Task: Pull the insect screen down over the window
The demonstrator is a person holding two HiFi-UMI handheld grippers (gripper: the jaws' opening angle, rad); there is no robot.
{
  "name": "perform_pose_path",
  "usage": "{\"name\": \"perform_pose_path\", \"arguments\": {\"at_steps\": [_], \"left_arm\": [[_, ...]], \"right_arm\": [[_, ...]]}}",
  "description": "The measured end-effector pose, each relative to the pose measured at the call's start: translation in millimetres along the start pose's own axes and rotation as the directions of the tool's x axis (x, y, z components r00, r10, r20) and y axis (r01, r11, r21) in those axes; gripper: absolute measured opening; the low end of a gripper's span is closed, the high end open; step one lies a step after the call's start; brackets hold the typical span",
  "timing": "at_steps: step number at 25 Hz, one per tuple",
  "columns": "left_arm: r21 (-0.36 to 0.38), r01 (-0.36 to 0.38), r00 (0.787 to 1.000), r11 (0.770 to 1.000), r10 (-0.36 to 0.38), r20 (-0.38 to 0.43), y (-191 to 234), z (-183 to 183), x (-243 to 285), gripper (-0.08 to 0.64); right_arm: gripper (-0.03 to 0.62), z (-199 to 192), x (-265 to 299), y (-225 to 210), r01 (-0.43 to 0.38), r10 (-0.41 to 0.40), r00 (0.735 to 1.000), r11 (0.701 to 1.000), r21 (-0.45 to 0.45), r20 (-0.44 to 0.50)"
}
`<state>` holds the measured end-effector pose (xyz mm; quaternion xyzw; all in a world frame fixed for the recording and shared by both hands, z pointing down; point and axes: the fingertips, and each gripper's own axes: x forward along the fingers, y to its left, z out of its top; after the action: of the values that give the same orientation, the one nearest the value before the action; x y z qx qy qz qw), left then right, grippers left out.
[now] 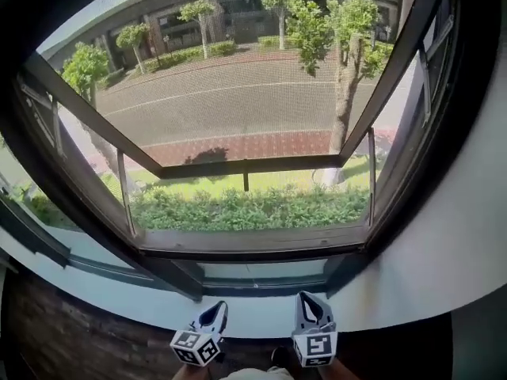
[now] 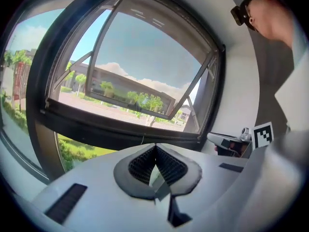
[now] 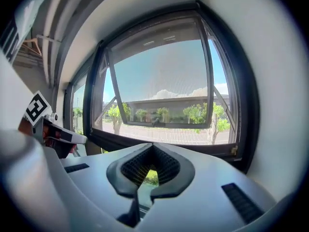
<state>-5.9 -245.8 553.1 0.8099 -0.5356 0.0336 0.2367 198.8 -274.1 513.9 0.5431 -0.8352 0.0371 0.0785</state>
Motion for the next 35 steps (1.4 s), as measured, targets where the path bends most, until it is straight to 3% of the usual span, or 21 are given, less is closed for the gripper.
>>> {"name": "perform_pose_path", "arguments": {"at_steps": [3, 9, 14, 17, 21, 29, 35], "left_arm": [[-0.004, 0.016, 0.999, 1.0, -0.016, 0.031, -7, 7, -10, 0.012], [0.153, 0.022, 0.999, 0.988, -0.029, 0.043, -11, -13, -95, 0.012], [0.173, 0.073, 0.997, 0.982, -0.077, 0.013, 3, -52, -190, 0.012], [0.137, 0.128, 0.992, 0.982, -0.124, -0.039, 18, -85, -250, 0.013], [0.144, 0.142, 0.988, 0.979, -0.131, -0.082, 30, -100, -311, 0.012], [0.135, 0.07, 0.997, 0.988, -0.072, 0.009, 45, -92, -377, 0.012], [0.131, 0.091, 0.996, 0.987, -0.09, -0.013, 0, -121, -411, 0.012]], "right_arm": [[0.008, 8, -15, 17, 0.001, -0.001, 1.0, 1.0, 0.0, 0.022], [0.008, -3, -66, 92, 0.03, -0.03, 0.999, 1.0, -0.004, 0.027], [0.008, -23, -121, 167, 0.085, -0.083, 0.996, 0.993, 0.087, -0.027], [0.008, -31, -161, 219, 0.12, -0.114, 0.992, 0.98, 0.158, -0.048], [0.008, -22, -203, 280, 0.12, -0.114, 0.992, 0.984, 0.132, -0.052], [0.008, 11, -251, 320, 0.134, -0.134, 0.991, 0.99, 0.031, -0.012], [0.008, -8, -311, 323, 0.139, -0.138, 0.99, 0.989, 0.041, -0.025]]}}
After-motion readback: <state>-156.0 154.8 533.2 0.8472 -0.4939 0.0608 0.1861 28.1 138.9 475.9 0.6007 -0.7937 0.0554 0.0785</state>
